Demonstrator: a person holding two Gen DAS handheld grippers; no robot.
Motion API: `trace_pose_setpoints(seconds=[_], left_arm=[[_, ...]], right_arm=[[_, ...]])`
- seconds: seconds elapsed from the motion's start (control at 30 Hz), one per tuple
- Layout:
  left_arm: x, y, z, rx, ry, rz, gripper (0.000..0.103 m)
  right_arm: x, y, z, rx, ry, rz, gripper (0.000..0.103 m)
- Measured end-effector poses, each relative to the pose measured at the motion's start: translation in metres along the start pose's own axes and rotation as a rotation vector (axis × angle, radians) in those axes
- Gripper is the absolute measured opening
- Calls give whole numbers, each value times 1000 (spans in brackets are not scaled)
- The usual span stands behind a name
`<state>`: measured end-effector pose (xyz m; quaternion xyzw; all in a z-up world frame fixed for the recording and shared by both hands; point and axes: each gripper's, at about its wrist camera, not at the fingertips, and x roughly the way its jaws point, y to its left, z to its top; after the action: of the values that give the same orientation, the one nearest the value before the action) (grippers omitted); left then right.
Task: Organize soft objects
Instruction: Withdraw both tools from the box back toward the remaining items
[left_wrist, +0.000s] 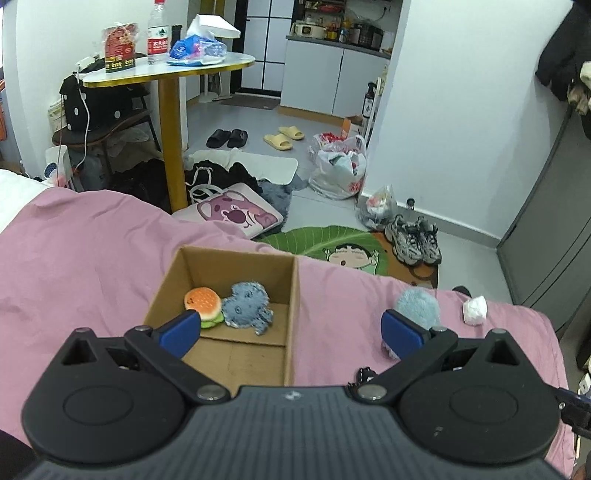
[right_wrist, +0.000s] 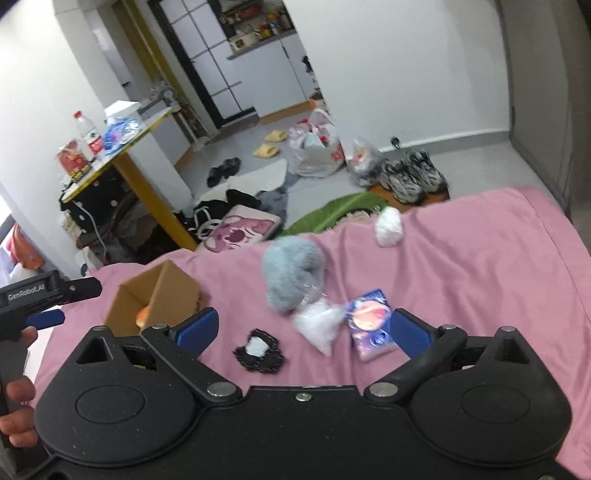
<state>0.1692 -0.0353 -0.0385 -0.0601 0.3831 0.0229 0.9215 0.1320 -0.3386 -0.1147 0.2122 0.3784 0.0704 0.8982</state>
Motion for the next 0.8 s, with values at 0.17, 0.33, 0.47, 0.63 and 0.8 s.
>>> trace_pose_setpoints(seconds=[0.17,0.33,0.47,0.63,0.8], left_arm=[[2,-22,-9,62,20,30,103],[10,-47,-22,129,51,47,103],[19,-61,-31,142,80,57,103],[29,-76,-39,158,117,63,103],[37,-90,-44,195,126,53,103]], right_arm=[[4,-17,-5,47,2,-21,100],[12,-27,-6,65,19,-15,100],[24,-32,-7,54,68,-26,100],[38,-35,-8,42,123,-50,98],[52,-45,-9,73,163,-27,91]])
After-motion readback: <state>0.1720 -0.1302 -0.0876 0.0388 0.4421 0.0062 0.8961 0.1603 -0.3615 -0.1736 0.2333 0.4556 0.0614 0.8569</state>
